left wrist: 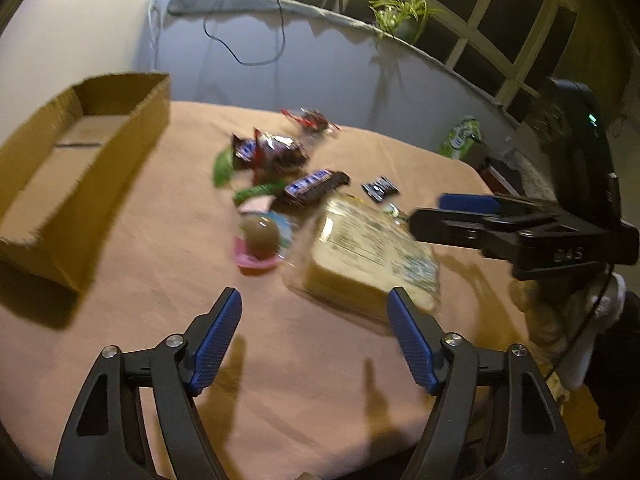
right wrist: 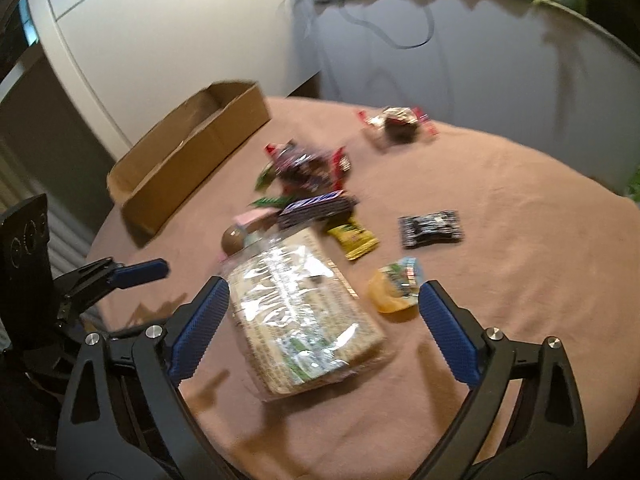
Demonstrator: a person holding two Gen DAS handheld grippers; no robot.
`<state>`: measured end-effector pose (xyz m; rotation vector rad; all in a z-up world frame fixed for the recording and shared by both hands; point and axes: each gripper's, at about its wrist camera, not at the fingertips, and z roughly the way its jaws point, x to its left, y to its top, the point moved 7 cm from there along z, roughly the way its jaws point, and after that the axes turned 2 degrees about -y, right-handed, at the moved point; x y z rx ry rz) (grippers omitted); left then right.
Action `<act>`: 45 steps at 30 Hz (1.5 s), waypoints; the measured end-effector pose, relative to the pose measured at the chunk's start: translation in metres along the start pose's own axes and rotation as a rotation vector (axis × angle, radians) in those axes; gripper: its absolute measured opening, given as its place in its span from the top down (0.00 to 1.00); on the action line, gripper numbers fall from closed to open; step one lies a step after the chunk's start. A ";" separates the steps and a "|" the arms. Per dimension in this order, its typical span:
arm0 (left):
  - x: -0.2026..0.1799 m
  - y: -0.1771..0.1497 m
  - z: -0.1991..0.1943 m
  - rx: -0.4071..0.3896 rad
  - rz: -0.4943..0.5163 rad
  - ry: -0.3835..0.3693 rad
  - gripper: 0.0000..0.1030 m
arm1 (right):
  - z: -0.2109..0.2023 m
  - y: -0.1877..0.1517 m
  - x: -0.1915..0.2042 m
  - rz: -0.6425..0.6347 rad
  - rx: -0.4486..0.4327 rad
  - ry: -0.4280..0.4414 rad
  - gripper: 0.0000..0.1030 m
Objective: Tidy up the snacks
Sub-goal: 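Move the right tool to the bagged bread loaf and close on it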
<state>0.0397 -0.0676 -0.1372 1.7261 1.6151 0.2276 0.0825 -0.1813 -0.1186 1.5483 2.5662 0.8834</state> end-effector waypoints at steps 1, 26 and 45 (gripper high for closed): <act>-0.002 -0.001 0.002 0.008 -0.003 -0.011 0.30 | 0.003 0.000 0.002 -0.009 0.014 0.009 0.07; -0.019 -0.006 0.031 0.084 -0.013 -0.082 0.36 | 0.042 -0.006 -0.001 0.099 0.179 0.192 0.22; -0.026 -0.021 0.036 0.135 -0.002 -0.154 0.36 | 0.040 -0.021 0.017 0.104 0.247 0.189 0.30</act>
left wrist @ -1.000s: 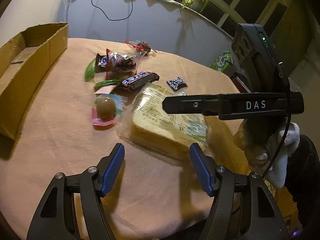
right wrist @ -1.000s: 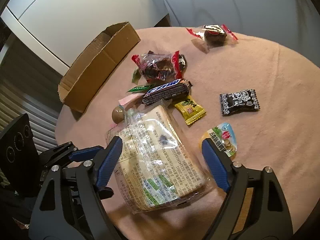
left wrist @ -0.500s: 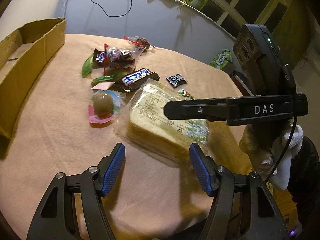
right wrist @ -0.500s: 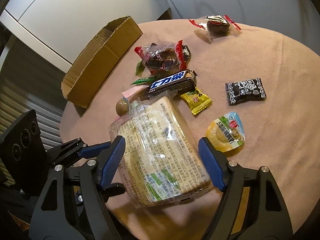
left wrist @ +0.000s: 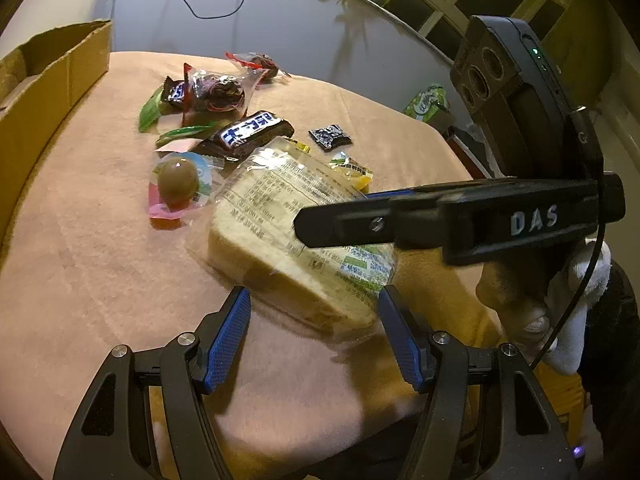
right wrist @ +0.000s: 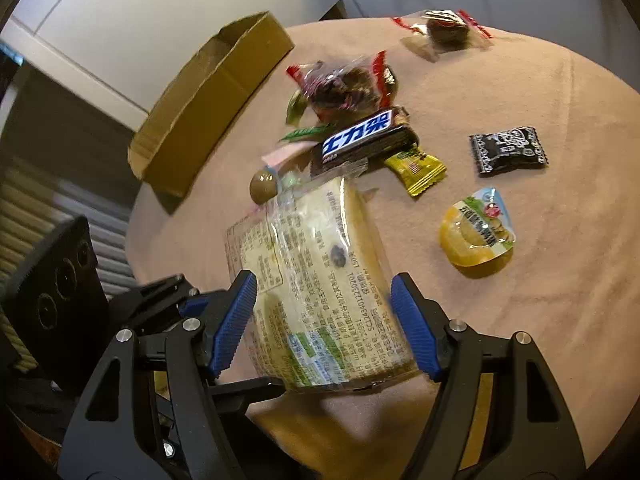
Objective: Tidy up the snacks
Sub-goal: 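Move the right tool to the bagged bread loaf and close on it, then carry the bread loaf with the right tool into the cardboard box and release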
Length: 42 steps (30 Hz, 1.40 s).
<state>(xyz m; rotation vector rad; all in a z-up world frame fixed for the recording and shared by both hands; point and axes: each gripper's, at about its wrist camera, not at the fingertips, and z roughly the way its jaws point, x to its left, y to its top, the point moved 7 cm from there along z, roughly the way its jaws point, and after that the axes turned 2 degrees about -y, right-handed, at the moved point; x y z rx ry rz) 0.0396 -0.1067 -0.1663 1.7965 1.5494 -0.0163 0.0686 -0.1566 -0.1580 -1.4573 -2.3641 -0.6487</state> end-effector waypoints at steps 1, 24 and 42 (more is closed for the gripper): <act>-0.001 0.000 0.001 0.000 0.004 -0.002 0.36 | 0.003 0.000 -0.001 -0.006 0.006 -0.009 0.30; 0.021 0.034 -0.068 -0.181 0.054 0.067 0.40 | -0.016 0.035 0.061 -0.024 -0.091 -0.030 0.44; 0.093 0.066 -0.133 -0.322 0.001 0.180 0.40 | 0.008 0.113 0.148 -0.149 -0.113 0.044 0.44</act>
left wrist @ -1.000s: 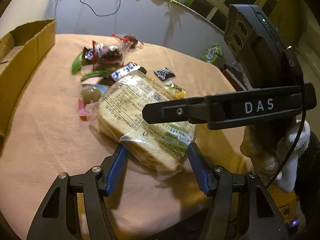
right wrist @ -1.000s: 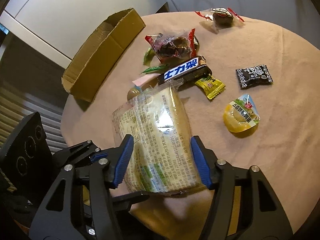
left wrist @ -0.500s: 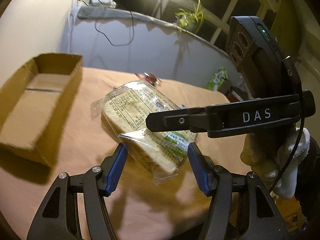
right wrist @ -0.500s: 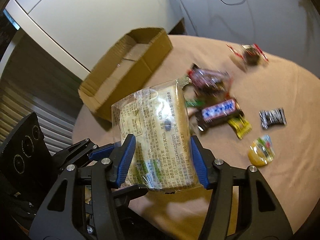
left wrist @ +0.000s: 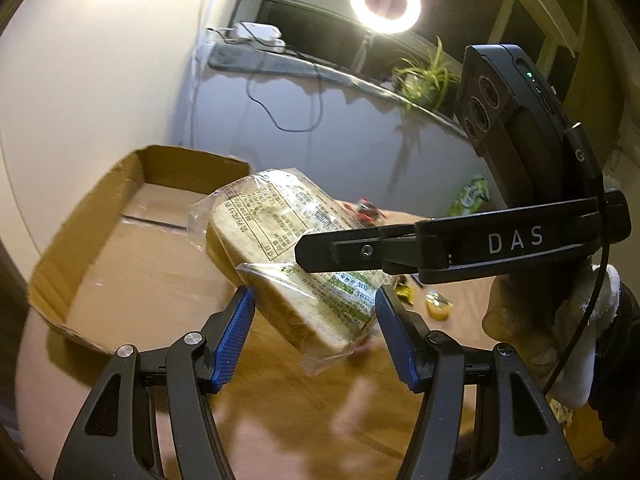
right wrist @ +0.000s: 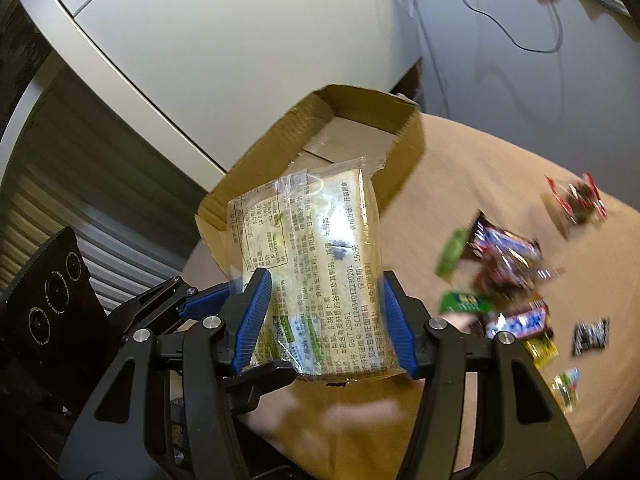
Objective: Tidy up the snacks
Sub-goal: 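Carry the bread loaf with the right tool into the cardboard box and release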
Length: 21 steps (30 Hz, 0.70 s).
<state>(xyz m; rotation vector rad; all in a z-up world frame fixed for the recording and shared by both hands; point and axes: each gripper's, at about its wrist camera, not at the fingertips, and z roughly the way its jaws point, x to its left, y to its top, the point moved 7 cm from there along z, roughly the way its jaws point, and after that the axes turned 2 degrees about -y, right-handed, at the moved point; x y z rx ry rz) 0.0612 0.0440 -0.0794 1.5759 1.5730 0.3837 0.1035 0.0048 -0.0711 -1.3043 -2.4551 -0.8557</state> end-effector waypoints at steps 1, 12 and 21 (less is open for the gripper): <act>0.006 0.002 -0.003 -0.008 -0.005 0.013 0.40 | 0.003 0.003 0.002 -0.004 0.001 0.004 0.44; 0.074 0.024 -0.015 -0.053 -0.090 0.102 0.40 | 0.053 0.042 0.043 -0.049 0.035 0.087 0.44; 0.106 0.023 -0.017 -0.049 -0.131 0.149 0.40 | 0.085 0.063 0.065 -0.107 0.058 0.088 0.44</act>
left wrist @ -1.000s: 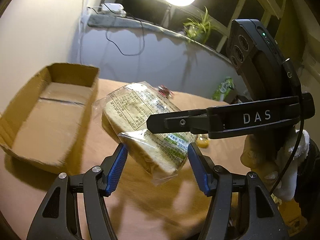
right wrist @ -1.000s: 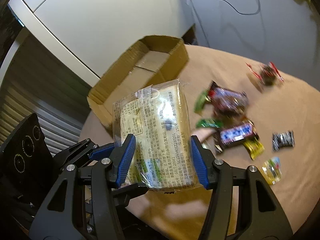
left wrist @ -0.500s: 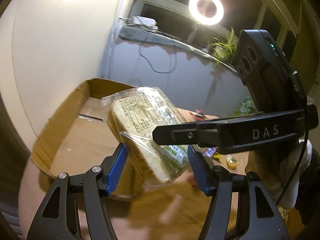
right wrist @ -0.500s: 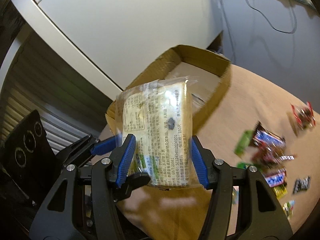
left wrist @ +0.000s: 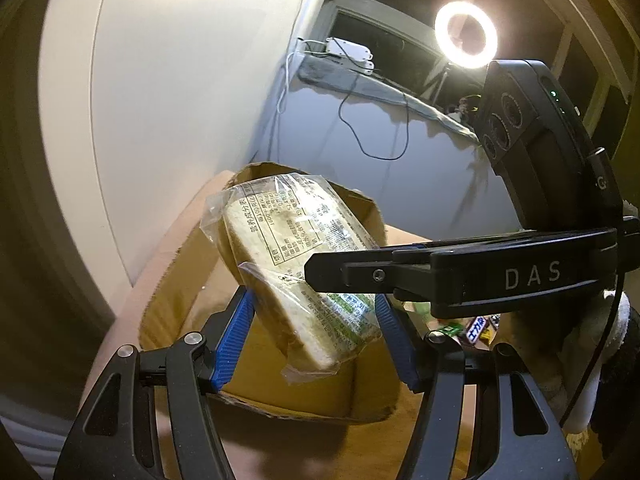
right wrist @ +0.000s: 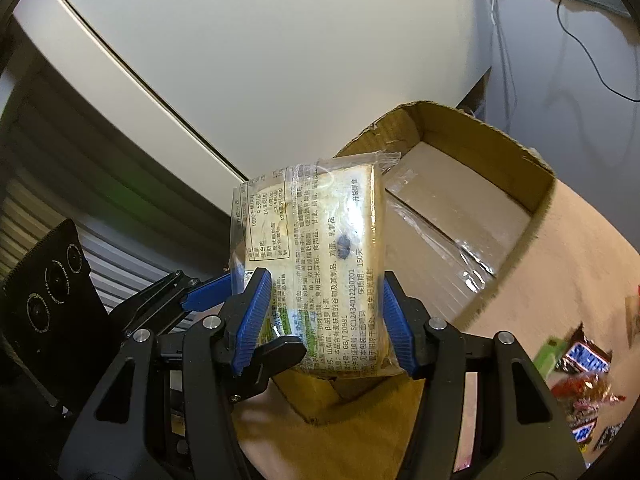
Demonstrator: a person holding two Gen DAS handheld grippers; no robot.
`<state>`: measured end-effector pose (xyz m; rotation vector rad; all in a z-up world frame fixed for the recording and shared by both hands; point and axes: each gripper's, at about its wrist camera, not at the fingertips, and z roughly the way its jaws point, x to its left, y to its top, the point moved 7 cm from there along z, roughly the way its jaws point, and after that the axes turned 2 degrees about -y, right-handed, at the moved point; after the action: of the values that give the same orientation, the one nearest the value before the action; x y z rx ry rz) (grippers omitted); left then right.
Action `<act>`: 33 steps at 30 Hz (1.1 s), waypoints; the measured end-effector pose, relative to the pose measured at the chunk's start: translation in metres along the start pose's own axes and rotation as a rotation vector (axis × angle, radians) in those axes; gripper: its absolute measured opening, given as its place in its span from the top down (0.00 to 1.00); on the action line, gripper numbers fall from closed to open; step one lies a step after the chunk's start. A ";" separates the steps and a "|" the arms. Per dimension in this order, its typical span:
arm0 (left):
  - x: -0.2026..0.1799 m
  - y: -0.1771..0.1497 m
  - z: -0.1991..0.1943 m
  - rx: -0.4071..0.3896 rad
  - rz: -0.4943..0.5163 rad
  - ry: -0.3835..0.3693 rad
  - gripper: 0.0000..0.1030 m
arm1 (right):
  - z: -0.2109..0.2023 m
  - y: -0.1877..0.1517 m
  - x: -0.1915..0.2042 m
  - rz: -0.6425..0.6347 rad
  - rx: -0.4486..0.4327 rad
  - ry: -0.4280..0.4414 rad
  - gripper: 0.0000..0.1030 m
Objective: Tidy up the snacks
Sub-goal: 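Carry the bread loaf with the right tool into the cardboard box and release, then grasp the yellow jelly cup with the right tool while the left tool grasps the chocolate egg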
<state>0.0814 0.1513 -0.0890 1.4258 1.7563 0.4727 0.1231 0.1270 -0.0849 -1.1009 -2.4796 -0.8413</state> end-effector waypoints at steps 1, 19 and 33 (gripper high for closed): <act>0.002 0.000 0.001 0.002 -0.002 0.002 0.40 | 0.002 0.001 0.000 0.000 0.003 0.002 0.44; 0.009 0.005 -0.002 -0.009 0.015 0.072 0.42 | -0.009 0.002 -0.005 -0.011 -0.018 -0.064 0.44; -0.017 0.001 -0.025 -0.062 0.080 0.099 0.42 | -0.048 -0.024 -0.019 -0.038 -0.084 -0.176 0.35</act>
<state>0.0632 0.1405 -0.0673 1.4540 1.7512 0.6447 0.1190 0.0735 -0.0654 -1.2075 -2.6375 -0.9033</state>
